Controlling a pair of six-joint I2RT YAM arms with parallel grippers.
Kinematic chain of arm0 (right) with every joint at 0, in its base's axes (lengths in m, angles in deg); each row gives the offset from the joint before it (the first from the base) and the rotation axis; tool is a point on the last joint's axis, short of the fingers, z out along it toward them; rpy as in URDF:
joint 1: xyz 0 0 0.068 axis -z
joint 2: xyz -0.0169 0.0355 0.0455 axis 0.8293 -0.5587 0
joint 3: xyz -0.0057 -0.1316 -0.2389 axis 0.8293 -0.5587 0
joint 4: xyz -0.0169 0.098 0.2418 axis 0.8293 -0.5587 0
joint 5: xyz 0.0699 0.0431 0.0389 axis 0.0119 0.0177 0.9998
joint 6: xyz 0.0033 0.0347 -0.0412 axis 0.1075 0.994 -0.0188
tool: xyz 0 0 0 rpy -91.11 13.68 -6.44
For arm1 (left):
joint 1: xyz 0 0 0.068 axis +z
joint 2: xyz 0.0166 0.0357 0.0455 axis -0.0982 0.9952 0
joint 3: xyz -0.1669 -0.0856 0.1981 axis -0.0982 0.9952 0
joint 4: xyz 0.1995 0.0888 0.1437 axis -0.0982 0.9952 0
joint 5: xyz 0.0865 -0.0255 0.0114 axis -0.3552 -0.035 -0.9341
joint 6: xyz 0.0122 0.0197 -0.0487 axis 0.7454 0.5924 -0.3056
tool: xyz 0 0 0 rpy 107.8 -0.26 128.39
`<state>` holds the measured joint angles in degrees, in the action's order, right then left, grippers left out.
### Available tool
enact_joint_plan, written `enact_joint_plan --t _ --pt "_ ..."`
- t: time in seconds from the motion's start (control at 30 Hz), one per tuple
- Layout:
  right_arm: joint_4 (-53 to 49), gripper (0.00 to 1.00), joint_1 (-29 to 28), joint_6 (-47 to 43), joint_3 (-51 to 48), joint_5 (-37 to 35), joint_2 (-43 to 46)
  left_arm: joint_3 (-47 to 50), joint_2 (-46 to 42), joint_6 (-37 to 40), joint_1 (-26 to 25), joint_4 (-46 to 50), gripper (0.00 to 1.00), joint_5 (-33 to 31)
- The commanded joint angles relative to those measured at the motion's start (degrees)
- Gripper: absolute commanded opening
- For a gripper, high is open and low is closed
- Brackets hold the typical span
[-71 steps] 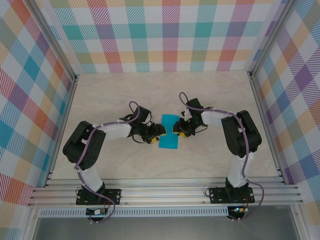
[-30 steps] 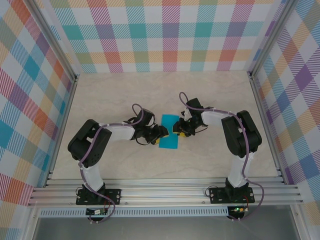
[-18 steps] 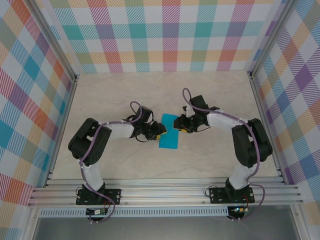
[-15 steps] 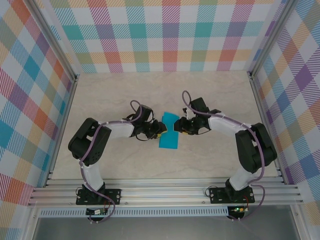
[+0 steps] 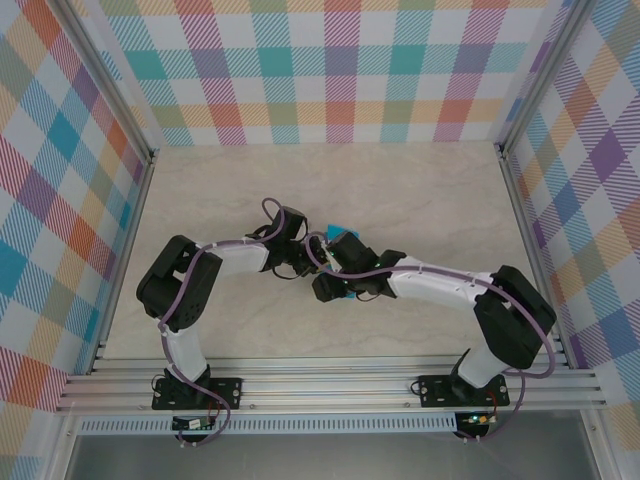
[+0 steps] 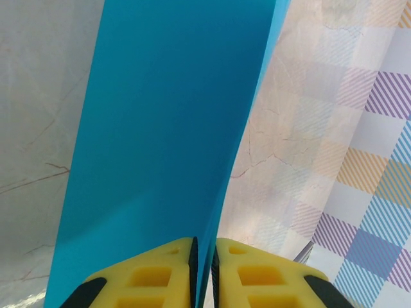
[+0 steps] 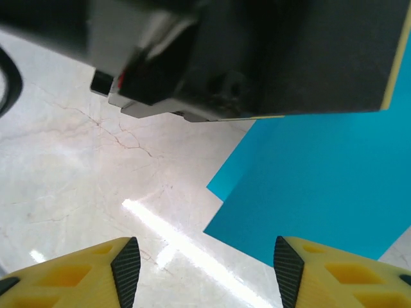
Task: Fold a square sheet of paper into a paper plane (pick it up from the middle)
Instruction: Fold the triangle a second time at the center of the table.
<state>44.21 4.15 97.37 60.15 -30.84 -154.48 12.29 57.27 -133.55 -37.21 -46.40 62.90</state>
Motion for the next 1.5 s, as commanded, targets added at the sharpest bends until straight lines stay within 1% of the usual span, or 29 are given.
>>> enact_joint_plan --t 0.0,0.37,0.5,0.6,0.83,0.97,1.13,1.2,1.3,1.33,1.37,1.47 --pt "0.1 0.61 -2.3 -1.6 0.4 -9.9 -1.1 -1.8 0.9 0.3 0.8 1.3 0.16 1.1" --pt "1.8 0.59 -4.8 -1.9 0.9 -14.3 -4.3 -1.8 0.8 0.3 0.8 1.1 0.15 1.5" --pt "2.1 0.55 -4.9 -1.8 1.2 -15.4 -5.0 -1.9 0.8 0.3 0.8 1.2 0.15 1.6" --pt "2.1 0.48 -4.9 -1.6 1.0 -15.7 -4.5 -1.8 0.8 0.3 0.8 1.3 0.16 1.6" --pt "0.7 0.28 -4.8 -1.9 0.6 -17.1 -2.7 -2.3 0.7 0.4 0.8 1.7 0.16 1.6" --pt "-0.3 0.21 -4.6 -2.6 0.5 -16.9 -1.6 -2.3 0.4 0.6 0.8 2.4 0.17 1.1" --pt "-0.7 0.13 -2.6 -2.8 0.3 -12.8 -0.8 -2.5 -0.3 1.1 0.8 4.0 0.21 -0.3" --pt "-0.4 0.11 -1.2 -2.7 -0.2 -10.1 0.0 -2.4 -1.4 1.6 0.8 5.8 0.28 -2.3" --pt "1.2 0.08 2.5 -2.6 -1.7 -2.4 1.2 -2.3 -3.8 2.8 0.8 9.7 0.36 -6.4" --pt "1.9 0.08 4.2 -2.6 -2.1 1.4 1.4 -2.0 -4.7 3.1 0.8 11.0 0.42 -8.1" --pt "2.1 0.08 5.9 -2.3 -2.3 4.6 1.4 -1.7 -5.9 3.3 0.8 12.0 0.45 -9.9" --pt "3.4 0.07 10.1 -2.4 -2.9 12.2 1.6 -0.4 -8.8 4.0 0.7 14.5 0.47 -13.1"
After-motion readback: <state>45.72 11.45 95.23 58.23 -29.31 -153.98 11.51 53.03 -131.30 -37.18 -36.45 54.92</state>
